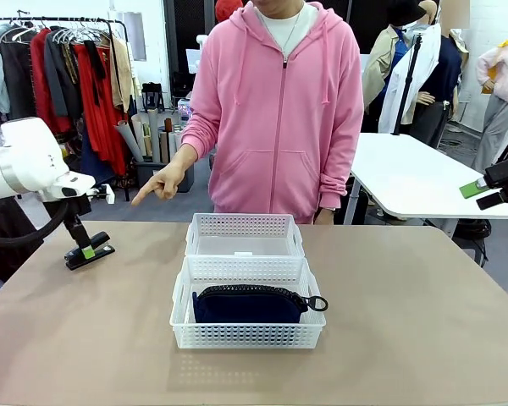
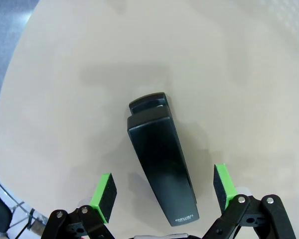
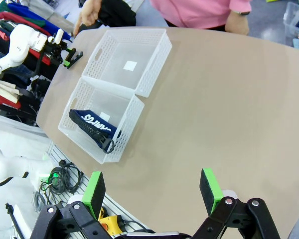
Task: Distribute items into two baskets.
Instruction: Pick up the Stapler that the person points to.
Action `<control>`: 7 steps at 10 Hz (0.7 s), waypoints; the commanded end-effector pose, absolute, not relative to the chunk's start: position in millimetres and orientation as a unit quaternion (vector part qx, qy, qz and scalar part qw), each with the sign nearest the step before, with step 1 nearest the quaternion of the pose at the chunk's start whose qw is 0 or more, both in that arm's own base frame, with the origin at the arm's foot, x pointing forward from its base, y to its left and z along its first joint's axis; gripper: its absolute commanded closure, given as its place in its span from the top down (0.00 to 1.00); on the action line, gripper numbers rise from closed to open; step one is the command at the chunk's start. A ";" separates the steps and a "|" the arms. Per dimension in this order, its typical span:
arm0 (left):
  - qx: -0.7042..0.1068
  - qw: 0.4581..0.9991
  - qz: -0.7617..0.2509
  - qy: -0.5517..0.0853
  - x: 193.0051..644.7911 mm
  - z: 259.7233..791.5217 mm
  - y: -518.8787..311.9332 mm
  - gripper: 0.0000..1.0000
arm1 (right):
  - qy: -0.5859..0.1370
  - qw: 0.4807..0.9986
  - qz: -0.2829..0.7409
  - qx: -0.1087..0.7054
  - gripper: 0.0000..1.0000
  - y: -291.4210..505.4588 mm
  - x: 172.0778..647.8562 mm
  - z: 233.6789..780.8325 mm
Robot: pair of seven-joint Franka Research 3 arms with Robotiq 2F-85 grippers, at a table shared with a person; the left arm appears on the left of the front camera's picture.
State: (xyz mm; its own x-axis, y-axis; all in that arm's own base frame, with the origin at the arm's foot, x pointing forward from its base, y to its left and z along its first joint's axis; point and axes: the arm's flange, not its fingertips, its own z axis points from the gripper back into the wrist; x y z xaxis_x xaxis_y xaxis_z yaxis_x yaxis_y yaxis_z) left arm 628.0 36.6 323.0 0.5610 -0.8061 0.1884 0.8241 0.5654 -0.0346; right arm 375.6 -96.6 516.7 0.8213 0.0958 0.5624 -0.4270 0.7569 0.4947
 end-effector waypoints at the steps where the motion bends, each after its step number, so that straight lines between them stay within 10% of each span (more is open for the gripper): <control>1: -0.062 0.872 -0.477 -0.092 626.6 316.0 36.0 1.00 | -0.263 0.898 0.147 0.321 1.00 -96.3 375.8 518.2; 3: -0.061 0.873 -0.476 -0.090 626.6 314.4 34.9 0.96 | -0.263 0.898 0.147 0.321 1.00 -96.3 375.8 518.2; 7: -0.059 0.875 -0.474 -0.082 626.0 313.5 33.6 0.22 | -0.263 0.898 0.147 0.321 1.00 -96.3 375.8 518.2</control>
State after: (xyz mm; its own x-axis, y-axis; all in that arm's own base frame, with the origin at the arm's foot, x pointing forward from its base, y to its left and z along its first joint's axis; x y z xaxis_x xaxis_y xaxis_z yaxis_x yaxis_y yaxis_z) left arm 629.8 31.4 315.1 0.5490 -0.8133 0.1927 0.8318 0.5543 -0.0306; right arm 375.6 -96.6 516.7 0.8213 0.0957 0.5624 -0.4270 0.7569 0.4947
